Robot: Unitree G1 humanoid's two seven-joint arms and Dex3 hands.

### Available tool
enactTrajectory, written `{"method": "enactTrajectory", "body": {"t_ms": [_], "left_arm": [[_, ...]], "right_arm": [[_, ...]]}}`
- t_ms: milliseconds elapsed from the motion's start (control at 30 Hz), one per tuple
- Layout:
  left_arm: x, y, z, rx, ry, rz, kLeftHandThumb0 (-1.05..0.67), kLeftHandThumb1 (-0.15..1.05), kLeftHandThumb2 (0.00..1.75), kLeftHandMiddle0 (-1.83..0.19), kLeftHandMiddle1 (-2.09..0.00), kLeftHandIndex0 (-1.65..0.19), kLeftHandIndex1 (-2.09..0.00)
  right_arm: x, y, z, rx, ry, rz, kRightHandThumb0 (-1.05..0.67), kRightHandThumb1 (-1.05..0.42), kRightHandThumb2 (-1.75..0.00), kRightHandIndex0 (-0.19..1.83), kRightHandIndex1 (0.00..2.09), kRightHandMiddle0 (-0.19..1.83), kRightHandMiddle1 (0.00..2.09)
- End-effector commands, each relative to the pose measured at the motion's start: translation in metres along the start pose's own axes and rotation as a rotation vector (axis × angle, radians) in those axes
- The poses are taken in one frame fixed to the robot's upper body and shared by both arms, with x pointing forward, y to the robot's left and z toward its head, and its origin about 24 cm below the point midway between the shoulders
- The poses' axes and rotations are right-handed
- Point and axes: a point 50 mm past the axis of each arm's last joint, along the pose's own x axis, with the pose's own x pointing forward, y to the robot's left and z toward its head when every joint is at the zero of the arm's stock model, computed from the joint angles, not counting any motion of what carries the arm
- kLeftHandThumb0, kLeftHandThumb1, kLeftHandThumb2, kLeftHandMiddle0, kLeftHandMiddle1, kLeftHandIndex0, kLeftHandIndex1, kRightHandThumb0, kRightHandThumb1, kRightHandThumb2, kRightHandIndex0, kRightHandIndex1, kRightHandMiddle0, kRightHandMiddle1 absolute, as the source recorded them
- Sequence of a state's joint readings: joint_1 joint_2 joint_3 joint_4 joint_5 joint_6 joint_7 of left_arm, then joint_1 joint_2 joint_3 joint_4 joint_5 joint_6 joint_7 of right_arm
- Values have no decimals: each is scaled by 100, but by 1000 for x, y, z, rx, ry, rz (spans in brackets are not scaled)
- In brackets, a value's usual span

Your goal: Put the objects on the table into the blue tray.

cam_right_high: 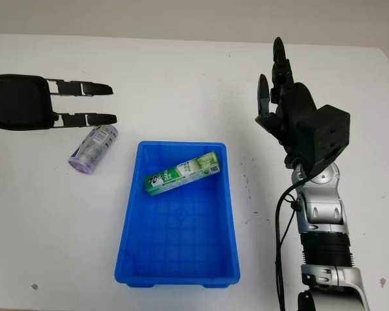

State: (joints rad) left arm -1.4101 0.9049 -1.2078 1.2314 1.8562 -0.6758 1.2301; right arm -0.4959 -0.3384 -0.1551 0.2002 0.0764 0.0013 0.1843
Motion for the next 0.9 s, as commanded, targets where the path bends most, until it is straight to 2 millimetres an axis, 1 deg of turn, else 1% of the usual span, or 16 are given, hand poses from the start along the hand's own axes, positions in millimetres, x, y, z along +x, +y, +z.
{"method": "enactTrajectory", "body": {"t_ms": [0,33,100,233,400,467,533,567,600,633,667,700,733,767,800,867], "left_arm": [[4,2,-2,2,-4,9,-19,105,42,13,-5,14,-5],[6,1,1,-2,-13,17,-19,105,34,10,-6,10,-7],[12,-1,6,-4,-35,7,-18,105,33,10,-6,11,-6],[20,-7,20,-19,-94,-17,-20,105,38,10,-6,13,-5],[28,-14,35,-37,-164,-45,-11,105,50,-4,-11,0,-12],[29,-15,39,-43,-185,-58,-10,105,45,-13,-14,-10,-18],[29,-16,42,-45,-204,-63,-14,105,35,-19,-16,-14,-23],[29,-17,44,-43,-211,-69,-15,105,29,-24,-19,-17,-30],[29,-18,46,-43,-216,-56,-18,104,22,-30,-29,-15,-57],[30,-18,48,-43,-219,-46,-20,103,14,-33,-46,-12,-89],[29,-19,50,-46,-216,-30,-21,103,10,-32,-58,-9,-107],[29,-19,51,-61,-207,-12,-22,101,7,-24,-101,-12,-131],[29,-19,53,-72,-200,-1,-23,99,6,-12,-139,-14,-147],[29,-19,54,-76,-199,1,-23,99,6,-5,-173,-13,-165],[29,-20,55,-71,-200,8,-25,98,5,-10,-195,-8,-180],[29,-21,54,-38,-203,-13,-28,98,6,-18,-206,-4,-182]], "right_arm": [[-3,-6,4,-28,-18,-17,-55,-105,-83,-19,0,-19,0],[-4,-6,4,-33,-14,-19,-55,-105,-83,-19,0,-19,0],[-5,-6,4,-38,-9,-24,-56,-105,-83,-19,0,-19,0],[-7,-5,4,-32,2,-34,-55,-105,-84,-19,0,-19,0],[-11,-8,5,-36,11,-39,-59,-105,-82,-19,0,-19,0],[-12,-9,6,-40,15,-42,-62,-105,-80,-19,0,-19,0],[-12,-9,7,-38,18,-43,-61,-105,-80,-19,0,-19,0],[-12,-9,7,-38,21,-43,-62,-105,-80,-19,0,-19,0],[-13,-9,7,-39,25,-42,-62,-105,-79,-19,0,-19,0],[-13,-9,7,-40,27,-41,-62,-105,-79,-19,0,-19,0],[-13,-9,7,-40,30,-41,-62,-105,-79,-19,0,-19,0],[-13,-9,7,-39,29,-41,-62,-105,-79,-19,0,-19,0],[-13,-9,7,-40,29,-41,-61,-105,-80,-19,0,-19,0],[-13,-9,7,-42,28,-41,-61,-105,-80,-19,0,-19,0],[-13,-8,7,-45,26,-41,-61,-105,-80,-19,0,-19,0],[-13,-8,7,-48,30,-42,-62,-105,-80,-19,0,-19,0]]}}
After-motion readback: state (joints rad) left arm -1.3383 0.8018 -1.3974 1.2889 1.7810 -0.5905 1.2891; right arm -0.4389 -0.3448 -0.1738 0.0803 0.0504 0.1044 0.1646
